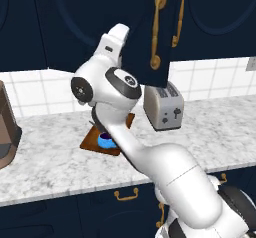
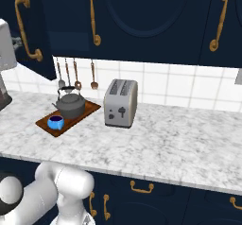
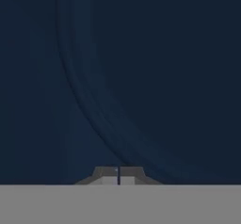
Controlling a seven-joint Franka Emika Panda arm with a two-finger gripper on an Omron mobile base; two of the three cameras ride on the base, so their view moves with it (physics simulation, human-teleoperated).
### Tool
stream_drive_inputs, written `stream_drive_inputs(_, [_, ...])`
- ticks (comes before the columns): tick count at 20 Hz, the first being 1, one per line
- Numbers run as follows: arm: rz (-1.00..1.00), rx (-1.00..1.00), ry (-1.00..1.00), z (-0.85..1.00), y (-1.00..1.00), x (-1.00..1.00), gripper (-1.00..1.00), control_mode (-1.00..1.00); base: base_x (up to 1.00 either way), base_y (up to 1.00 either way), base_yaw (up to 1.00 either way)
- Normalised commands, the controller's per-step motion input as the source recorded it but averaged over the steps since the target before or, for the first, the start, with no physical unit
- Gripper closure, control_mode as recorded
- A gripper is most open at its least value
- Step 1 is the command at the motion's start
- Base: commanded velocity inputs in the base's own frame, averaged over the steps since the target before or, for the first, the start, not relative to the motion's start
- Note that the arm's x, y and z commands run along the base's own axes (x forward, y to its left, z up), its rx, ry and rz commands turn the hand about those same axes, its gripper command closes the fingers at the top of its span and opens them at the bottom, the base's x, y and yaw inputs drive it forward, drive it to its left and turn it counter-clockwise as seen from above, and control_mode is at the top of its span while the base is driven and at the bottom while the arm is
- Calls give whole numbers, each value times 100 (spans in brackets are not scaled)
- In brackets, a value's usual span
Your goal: Pick the kettle from the counter and place it on the tray. Then pick the mug from the cabinet and place it on the tray. Then close the cabinet doors.
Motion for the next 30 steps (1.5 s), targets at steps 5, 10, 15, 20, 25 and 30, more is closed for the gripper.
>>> stream_drive_inputs(5, [29,19,23,0,-51,87,100,-100,0,0,0])
stream_drive_inputs(10, [31,14,16,0,-42,86,100,-100,0,0,0])
stream_drive_inputs(15, [25,9,14,0,-19,80,100,-100,0,0,0])
stream_drive_inputs(20, [16,6,6,0,-1,56,100,-100,0,0,0])
stream_drive_inputs(25, [5,5,0,-1,0,32,100,-100,0,0,0])
stream_drive_inputs(30, [1,5,0,-10,0,28,100,-100,0,0,0])
